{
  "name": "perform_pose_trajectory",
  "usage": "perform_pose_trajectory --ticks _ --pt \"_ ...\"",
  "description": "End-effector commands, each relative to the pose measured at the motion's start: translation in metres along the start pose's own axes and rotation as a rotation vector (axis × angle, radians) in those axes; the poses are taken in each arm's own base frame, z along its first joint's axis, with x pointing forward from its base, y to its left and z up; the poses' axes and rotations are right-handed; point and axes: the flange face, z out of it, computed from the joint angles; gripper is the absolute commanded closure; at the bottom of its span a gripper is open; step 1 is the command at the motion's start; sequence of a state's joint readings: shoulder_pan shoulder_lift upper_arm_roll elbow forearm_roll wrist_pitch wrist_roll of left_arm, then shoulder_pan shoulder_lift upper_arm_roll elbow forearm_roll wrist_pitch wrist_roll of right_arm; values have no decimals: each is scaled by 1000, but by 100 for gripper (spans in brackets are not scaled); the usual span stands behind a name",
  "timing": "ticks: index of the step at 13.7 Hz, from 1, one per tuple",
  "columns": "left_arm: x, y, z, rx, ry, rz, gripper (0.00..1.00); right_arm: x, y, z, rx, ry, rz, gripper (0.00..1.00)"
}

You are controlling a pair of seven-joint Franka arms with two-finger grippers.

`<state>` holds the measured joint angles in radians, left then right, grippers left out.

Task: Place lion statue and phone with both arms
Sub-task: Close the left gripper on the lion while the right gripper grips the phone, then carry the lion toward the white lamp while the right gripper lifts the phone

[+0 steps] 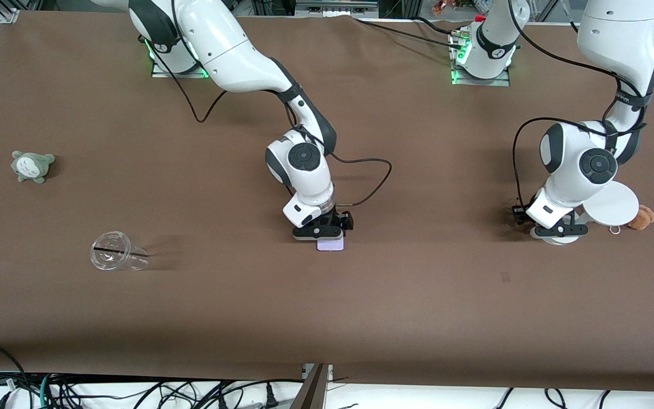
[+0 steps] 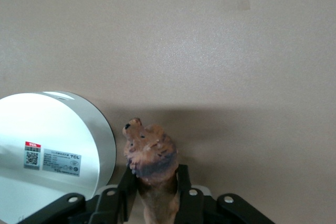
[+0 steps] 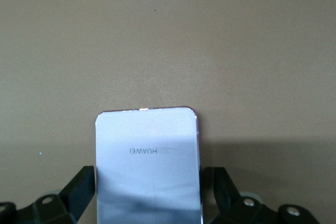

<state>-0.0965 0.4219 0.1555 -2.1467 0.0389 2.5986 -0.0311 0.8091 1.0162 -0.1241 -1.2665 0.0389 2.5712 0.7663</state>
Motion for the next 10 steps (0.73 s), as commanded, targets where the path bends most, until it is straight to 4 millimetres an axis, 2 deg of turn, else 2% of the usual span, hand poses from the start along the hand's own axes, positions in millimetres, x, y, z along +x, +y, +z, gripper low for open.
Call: perform_pose_trajectory --ticks 1,2,4,6,8,10 --pt "10 -1 -13 -16 25 10 0 -14 -8 14 -23 9 -17 3" --pt "15 3 -22 -19 17 10 0 -15 -8 16 -25 9 -20 6" --pt "36 10 -54 -22 -25 14 0 -13 -8 13 -24 13 -24 20" --pt "50 29 -79 -28 -57 9 0 -4 -1 10 -32 24 -30 33" --pt "55 53 -93 -37 -58 -33 0 8 3 0 -31 28 -22 35" --pt "63 56 -120 -38 -34 -42 0 32 21 -21 -57 8 -10 35"
